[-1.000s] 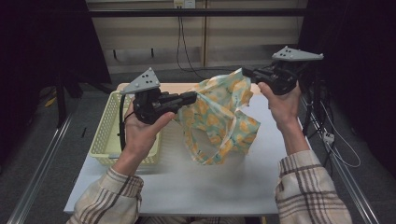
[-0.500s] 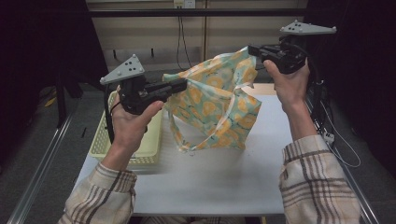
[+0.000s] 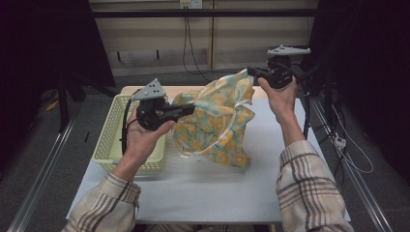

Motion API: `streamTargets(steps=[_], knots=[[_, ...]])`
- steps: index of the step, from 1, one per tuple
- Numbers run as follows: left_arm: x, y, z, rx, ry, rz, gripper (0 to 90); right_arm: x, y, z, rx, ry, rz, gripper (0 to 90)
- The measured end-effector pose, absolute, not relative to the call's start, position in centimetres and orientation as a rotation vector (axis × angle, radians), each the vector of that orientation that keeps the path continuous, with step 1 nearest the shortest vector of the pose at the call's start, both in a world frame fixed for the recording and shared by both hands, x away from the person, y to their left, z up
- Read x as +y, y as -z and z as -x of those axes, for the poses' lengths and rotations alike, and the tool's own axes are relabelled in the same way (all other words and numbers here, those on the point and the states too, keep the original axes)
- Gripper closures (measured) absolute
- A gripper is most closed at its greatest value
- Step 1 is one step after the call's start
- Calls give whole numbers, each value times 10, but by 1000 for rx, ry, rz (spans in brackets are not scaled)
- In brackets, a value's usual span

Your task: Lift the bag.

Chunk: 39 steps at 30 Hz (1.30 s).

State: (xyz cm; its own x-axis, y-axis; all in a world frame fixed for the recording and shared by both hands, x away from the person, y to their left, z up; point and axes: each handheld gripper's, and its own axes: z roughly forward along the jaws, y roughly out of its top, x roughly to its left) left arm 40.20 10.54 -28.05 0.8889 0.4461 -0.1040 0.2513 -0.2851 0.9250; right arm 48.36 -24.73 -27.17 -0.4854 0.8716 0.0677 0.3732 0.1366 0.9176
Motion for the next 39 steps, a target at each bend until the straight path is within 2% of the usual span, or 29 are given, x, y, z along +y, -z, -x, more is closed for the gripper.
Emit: streamTargets(steps=[9, 13, 15, 16, 18, 22, 24, 29, 35, 36, 39], knots=[[99, 315, -398, 542, -143, -1948, 879, -252, 308, -489, 1971, -1343, -1268, 900], [97, 320, -401, 574, -167, -1959, 760, -248, 315, -490, 1978, -1344, -1283, 900], [97, 321, -401, 579, -199, -1959, 678, -246, 316, -489, 1983, -1348, -1276, 900], [97, 320, -401, 592, -217, -1958, 603, -245, 316, -489, 1988, -1350, -1271, 894], [98, 320, -401, 603, -242, -1952, 501, -244, 315, -487, 1987, -1336, -1272, 790], [100, 320, -402, 630, -282, -1937, 337, -244, 313, -483, 2000, -1354, -1256, 699], [100, 320, -401, 635, -294, -1928, 283, -243, 312, -480, 2006, -1350, -1248, 650], [102, 316, -398, 636, -313, -1915, 209, -241, 309, -469, 2004, -1351, -1230, 489], [111, 314, -396, 684, -347, -1901, 104, -246, 311, -448, 2002, -1346, -1231, 358], [114, 314, -395, 692, -357, -1893, 89, -247, 311, -445, 2005, -1344, -1227, 357], [121, 313, -393, 710, -361, -1880, 64, -250, 312, -435, 2020, -1321, -1219, 294]])
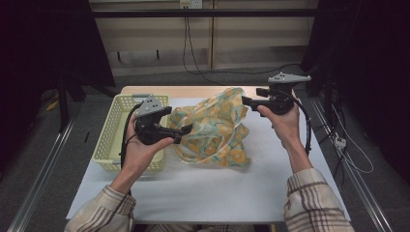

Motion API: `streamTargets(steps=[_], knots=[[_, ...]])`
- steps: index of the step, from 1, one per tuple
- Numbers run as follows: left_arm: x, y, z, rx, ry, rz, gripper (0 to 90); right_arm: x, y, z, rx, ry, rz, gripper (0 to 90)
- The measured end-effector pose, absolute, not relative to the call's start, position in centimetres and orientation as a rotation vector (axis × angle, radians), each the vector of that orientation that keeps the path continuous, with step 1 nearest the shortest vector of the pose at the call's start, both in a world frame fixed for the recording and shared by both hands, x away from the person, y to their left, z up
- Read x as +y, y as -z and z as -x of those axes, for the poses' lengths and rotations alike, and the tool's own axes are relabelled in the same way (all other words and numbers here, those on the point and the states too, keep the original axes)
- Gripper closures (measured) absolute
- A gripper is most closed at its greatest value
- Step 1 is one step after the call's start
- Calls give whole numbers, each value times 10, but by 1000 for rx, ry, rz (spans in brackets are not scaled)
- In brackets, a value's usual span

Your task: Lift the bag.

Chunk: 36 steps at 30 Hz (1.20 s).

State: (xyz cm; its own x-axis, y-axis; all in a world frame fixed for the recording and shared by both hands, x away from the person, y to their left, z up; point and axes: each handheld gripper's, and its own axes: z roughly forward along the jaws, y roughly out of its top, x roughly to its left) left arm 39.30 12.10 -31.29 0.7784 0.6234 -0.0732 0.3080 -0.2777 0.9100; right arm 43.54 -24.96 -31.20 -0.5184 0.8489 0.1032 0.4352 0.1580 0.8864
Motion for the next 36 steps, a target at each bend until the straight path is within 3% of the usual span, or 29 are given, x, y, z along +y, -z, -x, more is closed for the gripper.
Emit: streamTargets(steps=[13, 28, 36], knots=[[149, 319, -372, 749, -382, -1892, 43, -260, 336, -396, 2055, -1269, -1256, 204], [190, 345, -351, 837, -457, -1905, 62, -253, 369, -351, 2071, -1254, -1293, 165], [198, 366, -332, 818, -425, -1927, 63, -251, 386, -326, 2057, -1249, -1306, 153]])
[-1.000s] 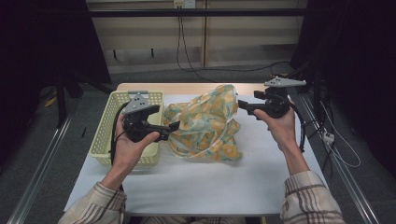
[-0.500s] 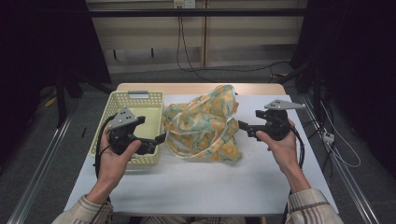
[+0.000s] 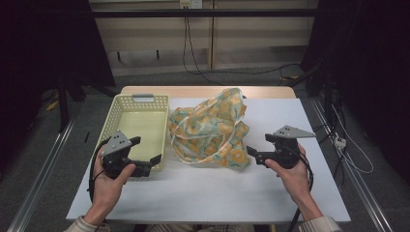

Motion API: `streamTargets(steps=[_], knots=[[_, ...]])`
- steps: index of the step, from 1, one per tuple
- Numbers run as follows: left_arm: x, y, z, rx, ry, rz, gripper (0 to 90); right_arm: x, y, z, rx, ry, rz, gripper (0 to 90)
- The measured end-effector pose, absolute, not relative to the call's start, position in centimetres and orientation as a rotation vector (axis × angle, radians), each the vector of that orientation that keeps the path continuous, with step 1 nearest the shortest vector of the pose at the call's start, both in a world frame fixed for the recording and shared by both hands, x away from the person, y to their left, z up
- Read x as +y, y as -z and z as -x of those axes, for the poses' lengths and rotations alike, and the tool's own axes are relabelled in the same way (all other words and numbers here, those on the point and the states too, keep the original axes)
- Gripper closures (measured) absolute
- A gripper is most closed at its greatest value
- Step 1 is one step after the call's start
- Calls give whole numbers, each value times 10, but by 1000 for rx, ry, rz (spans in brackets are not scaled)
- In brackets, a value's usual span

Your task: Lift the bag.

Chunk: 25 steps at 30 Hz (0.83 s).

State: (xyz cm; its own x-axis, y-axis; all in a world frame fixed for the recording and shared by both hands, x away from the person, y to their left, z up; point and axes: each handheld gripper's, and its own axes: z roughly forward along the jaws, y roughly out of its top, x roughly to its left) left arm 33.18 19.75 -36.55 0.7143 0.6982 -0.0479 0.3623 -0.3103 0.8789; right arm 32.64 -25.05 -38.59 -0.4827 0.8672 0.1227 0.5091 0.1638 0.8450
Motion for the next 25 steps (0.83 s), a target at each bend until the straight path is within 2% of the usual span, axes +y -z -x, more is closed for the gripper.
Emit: streamTargets(steps=[6, 18, 25], knots=[[206, 385, -319, 869, -452, -1917, 67, -251, 398, -310, 2046, -1223, -1324, 154], [217, 408, -299, 902, -422, -1883, 67, -262, 422, -274, 2015, -1218, -1367, 170], [219, 410, -294, 935, -427, -1833, 69, -270, 427, -272, 1987, -1242, -1401, 155]])
